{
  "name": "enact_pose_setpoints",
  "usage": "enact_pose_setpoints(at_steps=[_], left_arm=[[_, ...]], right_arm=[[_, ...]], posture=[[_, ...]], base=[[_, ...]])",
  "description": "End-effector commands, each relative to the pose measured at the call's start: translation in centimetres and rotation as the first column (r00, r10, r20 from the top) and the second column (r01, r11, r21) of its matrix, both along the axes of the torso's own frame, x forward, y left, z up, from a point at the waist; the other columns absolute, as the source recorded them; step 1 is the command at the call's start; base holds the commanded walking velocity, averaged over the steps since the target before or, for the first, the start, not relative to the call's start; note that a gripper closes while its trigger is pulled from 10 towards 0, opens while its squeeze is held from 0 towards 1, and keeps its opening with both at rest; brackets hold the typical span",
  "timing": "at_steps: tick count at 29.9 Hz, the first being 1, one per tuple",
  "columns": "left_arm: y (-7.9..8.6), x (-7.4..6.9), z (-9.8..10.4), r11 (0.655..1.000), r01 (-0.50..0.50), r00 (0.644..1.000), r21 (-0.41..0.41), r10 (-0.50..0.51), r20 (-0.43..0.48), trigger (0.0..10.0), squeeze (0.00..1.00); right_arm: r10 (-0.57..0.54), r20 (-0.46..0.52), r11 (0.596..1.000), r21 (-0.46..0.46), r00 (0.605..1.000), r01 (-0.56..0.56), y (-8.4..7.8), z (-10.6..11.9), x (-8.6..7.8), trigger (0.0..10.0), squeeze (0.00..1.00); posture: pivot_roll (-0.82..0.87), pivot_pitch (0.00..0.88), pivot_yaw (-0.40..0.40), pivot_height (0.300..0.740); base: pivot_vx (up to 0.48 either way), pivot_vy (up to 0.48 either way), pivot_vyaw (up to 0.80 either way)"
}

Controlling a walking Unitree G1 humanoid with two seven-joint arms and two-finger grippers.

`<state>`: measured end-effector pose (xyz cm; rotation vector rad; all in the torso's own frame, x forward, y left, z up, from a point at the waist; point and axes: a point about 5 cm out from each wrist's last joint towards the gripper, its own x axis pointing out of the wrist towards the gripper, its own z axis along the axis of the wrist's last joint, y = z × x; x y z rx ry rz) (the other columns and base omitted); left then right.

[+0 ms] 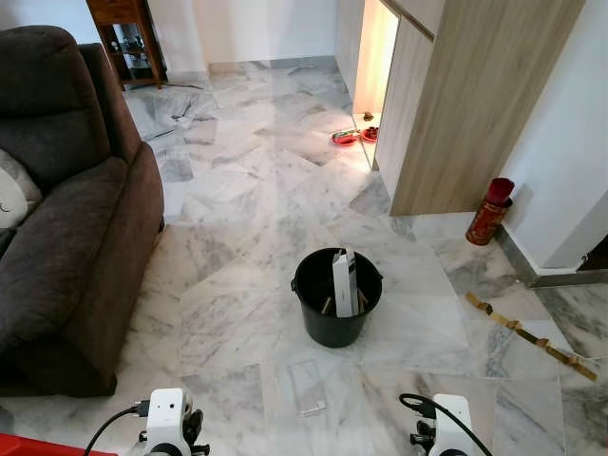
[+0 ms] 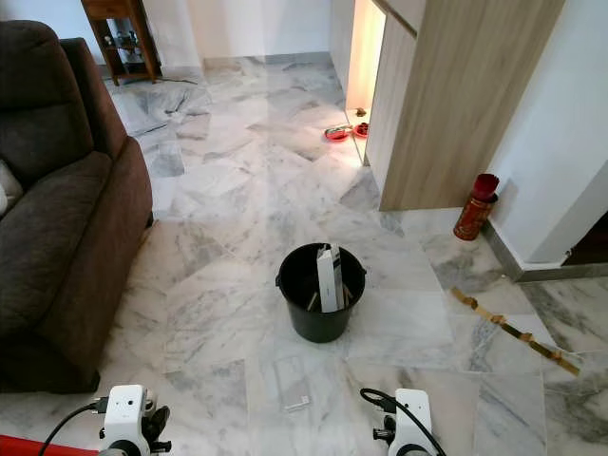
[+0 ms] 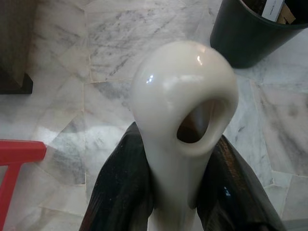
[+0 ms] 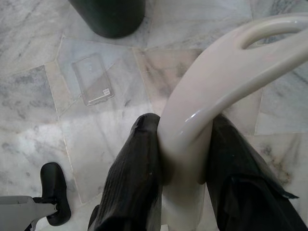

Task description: Sweep floor

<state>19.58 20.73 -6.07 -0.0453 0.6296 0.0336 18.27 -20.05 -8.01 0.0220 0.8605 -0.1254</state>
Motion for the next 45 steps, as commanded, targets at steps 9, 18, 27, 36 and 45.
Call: enact_pose_setpoints(at_steps=[9,18,27,36,45], left_arm=[[3.07,-5.71,-2.55,0.973,-0.228,0.950,0.033,0.230,-0.212,10.0,0.00],[3.05,-5.71,-2.54,0.973,-0.227,0.951,0.032,0.228,-0.209,10.0,0.00],[3.10,-5.72,-2.53,0.973,-0.227,0.951,0.032,0.229,-0.209,10.0,0.00],[3.11,-5.71,-2.53,0.973,-0.228,0.951,0.032,0.229,-0.208,10.0,0.00],[3.07,-5.77,-2.56,0.974,-0.225,0.951,0.031,0.227,-0.211,10.0,0.00]], right_arm=[[0.167,-0.090,0.983,0.085,0.982,-0.160,2.90,-1.06,-1.32,10.0,0.00],[0.170,-0.092,0.983,0.083,0.981,-0.162,2.85,-1.07,-1.34,10.0,0.00],[0.167,-0.093,0.984,0.082,0.982,-0.159,2.86,-1.08,-1.36,10.0,0.00],[0.164,-0.094,0.984,0.085,0.982,-0.156,2.90,-1.09,-1.37,10.0,0.00],[0.178,-0.107,0.983,0.071,0.978,-0.171,2.84,-1.15,-1.46,10.0,0.00]], posture=[[-0.05,0.084,0.065,0.740],[-0.05,0.083,0.063,0.740],[-0.05,0.078,0.065,0.740],[-0.06,0.071,0.066,0.740],[-0.06,0.061,0.066,0.740]], base=[[0.000,0.000,0.00],[0.000,0.000,0.00],[0.000,0.000,0.00],[0.000,0.000,0.00],[0.000,0.000,0.00]])
